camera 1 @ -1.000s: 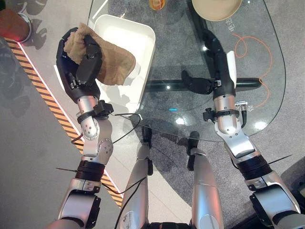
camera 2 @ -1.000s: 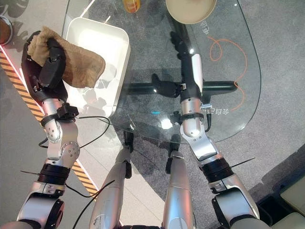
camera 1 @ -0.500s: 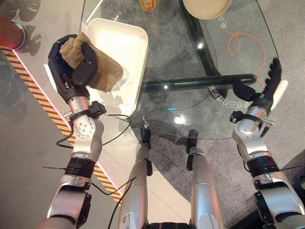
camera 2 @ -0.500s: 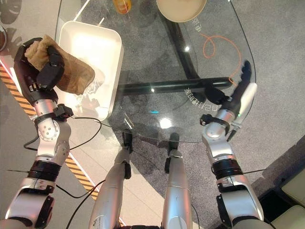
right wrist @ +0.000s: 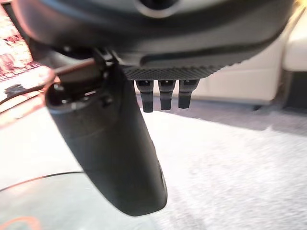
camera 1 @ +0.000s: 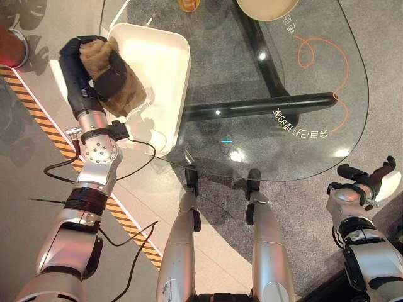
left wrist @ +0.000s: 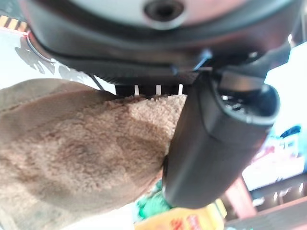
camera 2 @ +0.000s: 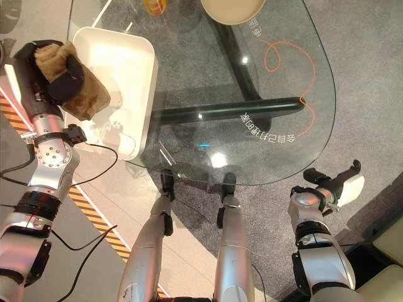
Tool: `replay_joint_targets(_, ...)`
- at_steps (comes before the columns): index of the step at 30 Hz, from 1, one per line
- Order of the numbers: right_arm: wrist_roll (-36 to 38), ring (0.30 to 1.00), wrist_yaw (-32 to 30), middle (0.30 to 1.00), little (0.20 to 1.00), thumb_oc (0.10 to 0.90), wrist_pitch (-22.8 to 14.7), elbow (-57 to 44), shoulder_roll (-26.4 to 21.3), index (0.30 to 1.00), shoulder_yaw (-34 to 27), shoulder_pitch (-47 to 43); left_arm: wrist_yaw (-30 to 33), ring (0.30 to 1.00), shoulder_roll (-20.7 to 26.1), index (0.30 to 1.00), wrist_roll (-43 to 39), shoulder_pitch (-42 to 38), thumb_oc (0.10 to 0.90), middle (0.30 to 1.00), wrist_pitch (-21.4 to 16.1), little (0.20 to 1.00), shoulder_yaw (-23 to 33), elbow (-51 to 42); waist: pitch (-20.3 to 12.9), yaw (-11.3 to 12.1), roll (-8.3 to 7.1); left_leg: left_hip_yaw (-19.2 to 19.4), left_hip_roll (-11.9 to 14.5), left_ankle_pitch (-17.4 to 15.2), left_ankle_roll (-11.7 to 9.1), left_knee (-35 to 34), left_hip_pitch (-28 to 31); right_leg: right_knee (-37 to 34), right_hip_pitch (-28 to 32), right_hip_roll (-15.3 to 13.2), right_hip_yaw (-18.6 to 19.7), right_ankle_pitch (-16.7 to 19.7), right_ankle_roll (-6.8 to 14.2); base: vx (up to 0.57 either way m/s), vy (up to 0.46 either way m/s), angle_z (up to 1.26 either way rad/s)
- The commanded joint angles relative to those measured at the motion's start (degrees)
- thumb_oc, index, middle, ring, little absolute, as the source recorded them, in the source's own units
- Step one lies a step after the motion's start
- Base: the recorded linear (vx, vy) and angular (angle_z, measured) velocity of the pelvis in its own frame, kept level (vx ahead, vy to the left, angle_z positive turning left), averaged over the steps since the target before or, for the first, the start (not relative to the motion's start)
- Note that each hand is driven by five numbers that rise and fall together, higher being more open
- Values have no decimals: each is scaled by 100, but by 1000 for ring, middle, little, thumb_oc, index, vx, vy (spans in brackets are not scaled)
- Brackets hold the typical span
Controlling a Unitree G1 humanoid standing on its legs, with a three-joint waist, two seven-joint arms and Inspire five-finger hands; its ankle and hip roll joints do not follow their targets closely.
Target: Wipe the table with a cloth and put it in the basket.
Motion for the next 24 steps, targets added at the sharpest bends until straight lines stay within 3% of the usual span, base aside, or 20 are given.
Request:
replay_joint_targets(1, -58, 900, 58, 900, 900, 800, -12, 222, -567, 900, -39, 4, 245, 300, 528, 300, 322, -986, 100, 300, -363, 200, 215, 22, -146, -12, -48, 101, -191, -994, 71, 717, 105, -567, 297, 141, -214, 269, 2, 0, 0, 0)
replay_joint_targets(12, -338, 900, 607, 900, 900, 800, 492, 681, -366, 900, 231, 157, 157, 300, 544, 300, 560, -1419, 100, 300, 248, 200, -473, 887, -146, -198, 57, 216, -166, -968, 45, 722, 107, -536, 190, 150, -71, 270, -5, 7, 17, -1)
replay_joint_targets(19, -518, 900, 740, 900, 900, 800, 678, 759, -248, 900, 346, 282, 10, 300, 514, 300, 598, -1532, 100, 300, 485, 200, -588, 1274, -146, -302, 101, 278, -149, -956, 28, 705, 115, -518, 137, 167, 9, 255, -16, 16, 31, -5)
replay_joint_targets(24, -609, 900, 775, 900, 900, 800, 855, 746, -197, 900, 470, 299, -285, 300, 419, 300, 644, -1644, 100, 300, 848, 200, -739, 1677, -146, -405, 140, 337, -134, -921, 4, 690, 105, -485, 73, 196, 92, 246, -32, 13, 29, -3)
